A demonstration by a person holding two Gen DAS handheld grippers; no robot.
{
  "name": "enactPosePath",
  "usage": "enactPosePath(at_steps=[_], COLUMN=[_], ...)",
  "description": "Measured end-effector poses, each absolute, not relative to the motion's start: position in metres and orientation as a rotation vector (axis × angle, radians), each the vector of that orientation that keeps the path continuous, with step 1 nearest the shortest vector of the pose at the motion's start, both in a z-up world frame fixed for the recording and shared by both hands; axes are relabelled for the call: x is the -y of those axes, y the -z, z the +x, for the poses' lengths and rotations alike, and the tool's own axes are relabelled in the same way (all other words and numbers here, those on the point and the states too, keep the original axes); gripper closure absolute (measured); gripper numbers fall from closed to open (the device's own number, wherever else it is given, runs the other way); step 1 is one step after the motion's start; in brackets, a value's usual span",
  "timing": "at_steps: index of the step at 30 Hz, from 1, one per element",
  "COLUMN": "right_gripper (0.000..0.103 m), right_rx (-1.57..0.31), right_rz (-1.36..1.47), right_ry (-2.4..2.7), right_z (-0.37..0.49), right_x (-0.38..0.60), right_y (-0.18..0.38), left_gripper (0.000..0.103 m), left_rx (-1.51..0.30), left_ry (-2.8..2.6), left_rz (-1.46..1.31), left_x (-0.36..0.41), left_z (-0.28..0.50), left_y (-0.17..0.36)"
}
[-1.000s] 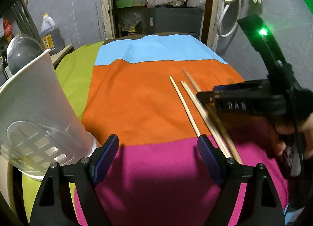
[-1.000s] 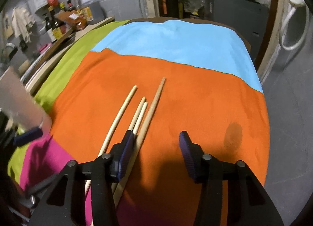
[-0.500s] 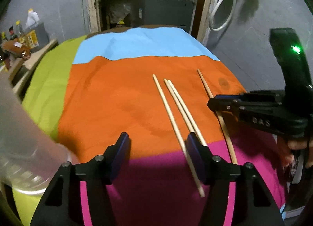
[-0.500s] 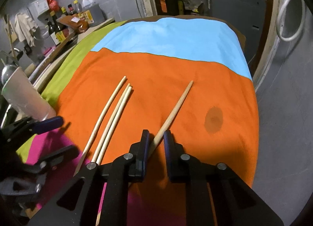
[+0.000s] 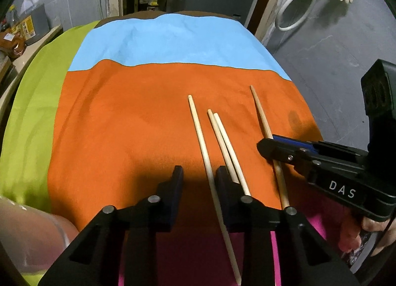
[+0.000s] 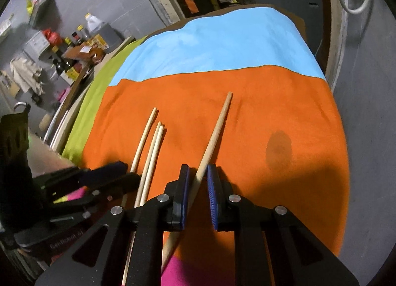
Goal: Organize utensils
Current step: 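Grasp one chopstick with the right tool while the left tool grasps another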
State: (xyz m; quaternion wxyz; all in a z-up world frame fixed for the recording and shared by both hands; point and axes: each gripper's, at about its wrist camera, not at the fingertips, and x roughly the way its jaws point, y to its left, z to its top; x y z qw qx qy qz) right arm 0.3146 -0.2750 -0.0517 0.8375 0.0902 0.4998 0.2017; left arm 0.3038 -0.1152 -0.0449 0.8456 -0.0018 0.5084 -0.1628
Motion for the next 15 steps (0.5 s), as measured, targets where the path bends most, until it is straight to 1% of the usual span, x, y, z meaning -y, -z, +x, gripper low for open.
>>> enactPosePath(at_steps=[2,4,11,13,15], right_gripper=[0.092,0.093,0.097,0.097,0.098], right_rx=[-1.063,-1.064,-1.039,-1.009,-0.942], right_rz=[0.204,0.228,0.377,0.402,0.389], right_ry=[-0.414,-0.403,-0.426,-0.438,-0.436], right_z=[0.316,0.316,0.302,0.294,0.280], right_x=[0.275,0.277,0.290,0.292,0.291], right_y=[0.052,0.053,0.052,0.048,0.040], left_gripper=[0.094,0.099,0.101,0.101,0.101], left_rx=[-1.091,-1.107,-1.078,-1.045,-0.998], left_ry=[0.342,0.351,0.360,0.365,0.370], left_rz=[-0.008,-0.023,-0.077,-0.091,-0.102], left_x=[0.115,0.116,0.105,0.101,0.096], left_z=[0.306,0.307,0.289,0.279,0.268], left_y=[0.045,0.044,0.039,0.035,0.029])
